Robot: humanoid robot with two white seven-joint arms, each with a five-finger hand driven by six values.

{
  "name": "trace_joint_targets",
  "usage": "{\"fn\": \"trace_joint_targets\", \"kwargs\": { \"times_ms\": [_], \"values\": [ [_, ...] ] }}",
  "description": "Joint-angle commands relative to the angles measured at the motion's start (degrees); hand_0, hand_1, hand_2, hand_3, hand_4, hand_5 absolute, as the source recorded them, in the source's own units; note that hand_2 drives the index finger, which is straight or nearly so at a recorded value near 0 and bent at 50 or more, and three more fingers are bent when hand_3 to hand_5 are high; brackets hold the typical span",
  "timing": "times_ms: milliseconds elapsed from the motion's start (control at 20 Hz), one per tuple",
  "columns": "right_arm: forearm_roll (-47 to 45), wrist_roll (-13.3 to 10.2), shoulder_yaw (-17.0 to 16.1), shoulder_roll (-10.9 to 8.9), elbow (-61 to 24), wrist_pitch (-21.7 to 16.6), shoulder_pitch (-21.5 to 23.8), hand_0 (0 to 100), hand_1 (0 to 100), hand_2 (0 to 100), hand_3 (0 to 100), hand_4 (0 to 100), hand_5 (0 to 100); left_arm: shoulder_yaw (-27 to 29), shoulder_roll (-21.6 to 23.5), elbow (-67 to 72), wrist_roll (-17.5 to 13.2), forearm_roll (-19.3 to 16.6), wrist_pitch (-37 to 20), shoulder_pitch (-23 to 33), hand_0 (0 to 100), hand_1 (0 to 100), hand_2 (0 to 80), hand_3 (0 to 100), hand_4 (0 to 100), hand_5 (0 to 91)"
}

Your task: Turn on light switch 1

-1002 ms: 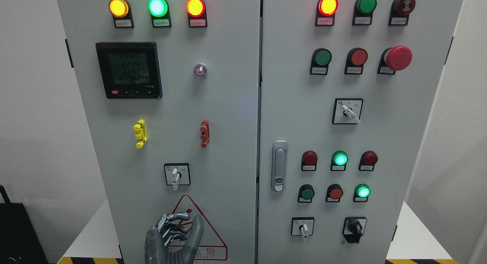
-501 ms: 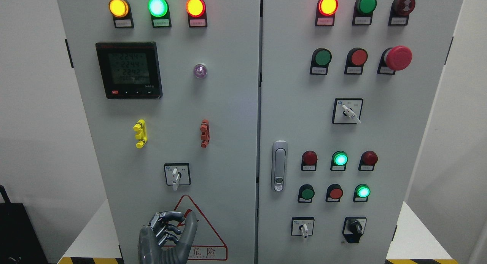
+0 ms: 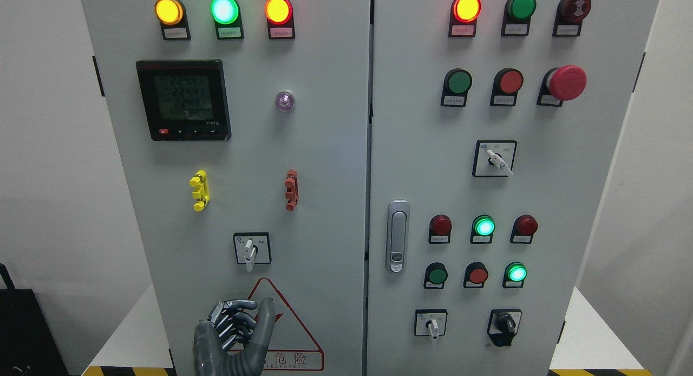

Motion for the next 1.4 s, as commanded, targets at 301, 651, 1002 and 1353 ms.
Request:
{"fn": "trace_joint_targets", "kwargs": {
  "times_ms": [301, 651, 1002, 1353],
  "values": [
    [-0.1, 0.3, 0.0, 0.00, 0.0, 0.0, 0.0, 5, 0, 0, 0, 0, 0, 1.0, -0.5, -0.1, 1.1, -1.5, 1.1, -2.6, 20, 66, 55.7, 87, 91, 86.3],
    [0.0, 0.3, 0.0, 0.00, 0.1, 0.0, 0.0, 5, 0, 0, 0, 0, 0, 1.3, -0.8, -0.1, 1.4, -1.6, 3.2, -5.0, 21, 69, 55.7, 87, 91, 86.1],
    [0.0, 0.4, 0.0, 0.00, 0.0, 0.0, 0.0, 5, 0, 0, 0, 0, 0, 1.3, -0.9, -0.1, 1.8, -1.6, 4.8, -6.6, 21, 69, 55.7, 87, 90, 85.9],
    [0.0, 0.3, 0.0, 0.00, 0.0, 0.0, 0.0, 5, 0, 0, 0, 0, 0, 1.3, -1.2, -0.1, 1.9, -1.6, 5.1, -7.1, 20, 70, 56.0, 87, 90, 85.9]
  ]
}}
